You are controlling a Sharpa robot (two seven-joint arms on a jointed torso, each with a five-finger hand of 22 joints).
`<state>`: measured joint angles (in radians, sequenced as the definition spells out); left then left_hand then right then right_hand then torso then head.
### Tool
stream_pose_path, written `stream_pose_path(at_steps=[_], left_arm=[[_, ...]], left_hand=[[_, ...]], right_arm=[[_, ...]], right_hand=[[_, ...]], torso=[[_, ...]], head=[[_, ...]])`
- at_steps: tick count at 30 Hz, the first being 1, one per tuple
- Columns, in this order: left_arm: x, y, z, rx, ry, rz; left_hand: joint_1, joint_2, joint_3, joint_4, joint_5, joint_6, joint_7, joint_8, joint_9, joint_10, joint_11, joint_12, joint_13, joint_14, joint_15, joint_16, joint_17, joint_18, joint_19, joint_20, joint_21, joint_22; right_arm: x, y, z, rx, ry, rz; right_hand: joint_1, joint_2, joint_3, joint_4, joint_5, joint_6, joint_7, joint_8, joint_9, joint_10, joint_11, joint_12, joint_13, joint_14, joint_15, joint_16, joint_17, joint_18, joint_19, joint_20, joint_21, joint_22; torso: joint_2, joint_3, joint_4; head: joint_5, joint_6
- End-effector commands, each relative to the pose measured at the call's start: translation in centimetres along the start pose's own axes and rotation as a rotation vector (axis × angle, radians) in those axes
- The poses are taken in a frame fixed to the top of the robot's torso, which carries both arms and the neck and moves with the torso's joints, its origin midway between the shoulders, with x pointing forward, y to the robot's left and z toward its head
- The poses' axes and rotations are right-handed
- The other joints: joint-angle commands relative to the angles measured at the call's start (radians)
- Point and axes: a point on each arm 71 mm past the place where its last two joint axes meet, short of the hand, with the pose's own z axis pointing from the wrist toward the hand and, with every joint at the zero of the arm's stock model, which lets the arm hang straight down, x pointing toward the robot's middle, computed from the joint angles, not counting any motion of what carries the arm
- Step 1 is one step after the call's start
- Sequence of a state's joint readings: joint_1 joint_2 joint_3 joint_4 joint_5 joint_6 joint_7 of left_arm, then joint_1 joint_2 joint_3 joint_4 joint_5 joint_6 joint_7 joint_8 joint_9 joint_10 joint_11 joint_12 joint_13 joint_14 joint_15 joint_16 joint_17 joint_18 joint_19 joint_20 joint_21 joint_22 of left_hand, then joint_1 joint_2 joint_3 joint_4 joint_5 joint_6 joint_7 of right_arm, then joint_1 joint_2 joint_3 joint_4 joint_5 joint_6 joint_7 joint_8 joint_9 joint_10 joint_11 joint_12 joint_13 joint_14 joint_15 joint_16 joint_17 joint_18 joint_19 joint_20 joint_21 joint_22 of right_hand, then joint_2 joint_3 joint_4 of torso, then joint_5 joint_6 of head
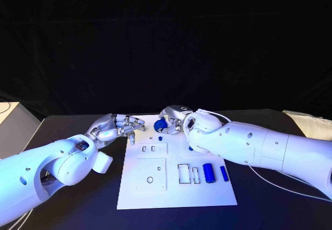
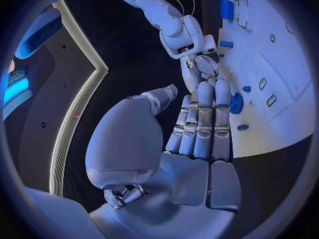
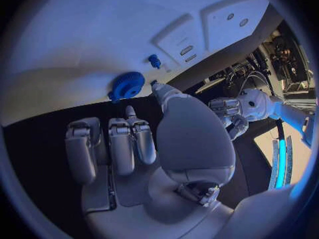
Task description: Assemble the parts on the task board
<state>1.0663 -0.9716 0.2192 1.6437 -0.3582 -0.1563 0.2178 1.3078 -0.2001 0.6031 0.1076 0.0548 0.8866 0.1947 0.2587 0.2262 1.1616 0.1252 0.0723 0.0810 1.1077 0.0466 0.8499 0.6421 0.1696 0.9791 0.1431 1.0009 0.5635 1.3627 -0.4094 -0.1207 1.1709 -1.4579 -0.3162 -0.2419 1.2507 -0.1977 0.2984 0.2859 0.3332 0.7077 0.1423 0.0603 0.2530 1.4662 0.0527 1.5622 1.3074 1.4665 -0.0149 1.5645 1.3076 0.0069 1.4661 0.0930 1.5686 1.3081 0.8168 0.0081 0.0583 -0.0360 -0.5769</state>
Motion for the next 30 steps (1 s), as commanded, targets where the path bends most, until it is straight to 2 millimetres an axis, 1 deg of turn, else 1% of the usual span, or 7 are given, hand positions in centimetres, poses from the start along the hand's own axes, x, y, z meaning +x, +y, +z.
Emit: stream_pose_path(at_steps=[1, 2, 8, 13, 20, 27, 30], left_arm=[[0.2, -0.1, 0.1, 0.005, 0.011, 0.000], [0.2, -0.1, 0.1, 0.005, 0.011, 0.000], [0.2, -0.1, 0.1, 0.004, 0.010, 0.000], [0.2, -0.1, 0.1, 0.004, 0.012, 0.000], [0.2, -0.1, 0.1, 0.003, 0.012, 0.000], [0.2, -0.1, 0.1, 0.003, 0.011, 0.000], [0.2, -0.1, 0.1, 0.002, 0.011, 0.000]], left_hand=[[0.000, 0.010, 0.004, 0.001, 0.000, -0.006, 0.000, -0.005, 0.002, -0.005, 0.001, -0.005, 0.000, -0.001, 0.004, 0.005, 0.001, 0.015, -0.006, 0.003, 0.006, 0.001], [0.000, 0.010, 0.004, 0.001, 0.000, -0.006, 0.000, -0.005, 0.002, -0.005, 0.001, -0.005, 0.000, -0.001, 0.004, 0.005, 0.001, 0.015, -0.006, 0.003, 0.006, 0.001], [0.000, 0.011, 0.004, 0.000, 0.000, -0.006, 0.000, -0.005, 0.003, -0.005, 0.001, -0.003, 0.001, -0.002, 0.005, 0.005, 0.002, 0.015, -0.011, 0.004, 0.012, 0.004], [-0.001, 0.011, 0.004, 0.001, 0.000, -0.006, 0.000, -0.005, 0.003, -0.005, 0.002, -0.003, 0.001, -0.002, 0.005, 0.005, 0.002, 0.015, -0.011, 0.004, 0.012, 0.005], [-0.002, 0.012, 0.004, 0.002, 0.000, -0.005, 0.000, -0.005, 0.004, -0.005, 0.002, -0.003, 0.001, -0.002, 0.005, 0.005, 0.002, 0.015, -0.012, 0.004, 0.013, 0.005], [-0.002, 0.012, 0.004, 0.002, 0.000, -0.005, 0.000, -0.005, 0.004, -0.005, 0.002, -0.003, 0.001, -0.002, 0.005, 0.005, 0.002, 0.015, -0.012, 0.004, 0.013, 0.005], [-0.002, 0.012, 0.004, 0.002, 0.000, -0.005, 0.000, -0.005, 0.004, -0.005, 0.002, -0.003, 0.001, -0.002, 0.005, 0.005, 0.002, 0.015, -0.012, 0.004, 0.013, 0.005]], right_arm=[[0.1, 0.1, 0.0, -0.006, -0.006, -0.029], [0.1, 0.2, 0.1, -0.007, -0.006, -0.030], [0.3, 0.0, 0.1, -0.002, 0.013, -0.032], [0.5, -0.2, 0.1, 0.009, 0.039, -0.035], [0.8, -0.6, 0.1, 0.036, 0.064, -0.044], [1.2, -0.5, 0.1, 0.041, 0.107, -0.040], [1.3, -0.5, 0.1, 0.042, 0.122, -0.040]], right_hand=[[0.010, -0.002, -0.005, 0.000, 0.005, -0.007, 0.000, -0.004, -0.002, 0.097, -0.005, 0.002, 0.256, 0.104, -0.006, 0.006, 0.263, -0.007, 0.105, -0.004, 0.002, 0.263], [0.010, -0.002, -0.005, 0.000, 0.005, -0.007, 0.000, -0.004, -0.002, 0.097, -0.005, 0.002, 0.256, 0.104, -0.006, 0.006, 0.263, -0.007, 0.105, -0.004, 0.002, 0.263], [0.013, 0.000, -0.005, -0.001, 0.005, 0.006, -0.002, -0.001, 0.002, 0.098, -0.006, 0.003, 0.257, 0.104, -0.007, 0.006, 0.263, -0.007, 0.105, -0.006, 0.002, 0.263], [0.010, 0.006, -0.006, 0.002, -0.002, 0.053, -0.005, 0.012, 0.014, 0.102, -0.008, 0.006, 0.261, 0.104, -0.009, 0.006, 0.263, -0.007, 0.105, -0.010, 0.002, 0.263], [0.005, 0.007, -0.009, 0.004, -0.004, 0.060, -0.006, 0.014, 0.015, 0.102, -0.005, 0.006, 0.261, 0.104, -0.009, 0.006, 0.263, -0.007, 0.105, -0.010, 0.002, 0.263], [0.000, 0.008, -0.011, 0.004, -0.006, 0.072, -0.005, 0.017, 0.018, 0.103, -0.003, 0.008, 0.262, 0.104, -0.007, 0.006, 0.263, -0.007, 0.105, -0.010, 0.002, 0.263], [-0.003, 0.009, -0.012, 0.005, -0.007, 0.076, -0.005, 0.018, 0.018, 0.104, -0.002, 0.008, 0.263, 0.104, -0.006, 0.006, 0.263, -0.007, 0.105, -0.009, 0.002, 0.263]], torso=[[-0.001, 0.0010, 0.0001], [-0.001, 0.0006, -0.0015], [-0.001, 0.0001, -0.0038], [-0.001, 0.0011, -0.0032], [-0.002, 0.0009, -0.0021], [-0.001, 0.0010, -0.0044], [-0.001, 0.0007, -0.0040]], head=[[0.002, -0.004], [0.003, -0.004], [0.005, -0.005], [0.005, -0.006], [0.005, -0.007], [0.007, -0.011], [0.006, -0.012]])
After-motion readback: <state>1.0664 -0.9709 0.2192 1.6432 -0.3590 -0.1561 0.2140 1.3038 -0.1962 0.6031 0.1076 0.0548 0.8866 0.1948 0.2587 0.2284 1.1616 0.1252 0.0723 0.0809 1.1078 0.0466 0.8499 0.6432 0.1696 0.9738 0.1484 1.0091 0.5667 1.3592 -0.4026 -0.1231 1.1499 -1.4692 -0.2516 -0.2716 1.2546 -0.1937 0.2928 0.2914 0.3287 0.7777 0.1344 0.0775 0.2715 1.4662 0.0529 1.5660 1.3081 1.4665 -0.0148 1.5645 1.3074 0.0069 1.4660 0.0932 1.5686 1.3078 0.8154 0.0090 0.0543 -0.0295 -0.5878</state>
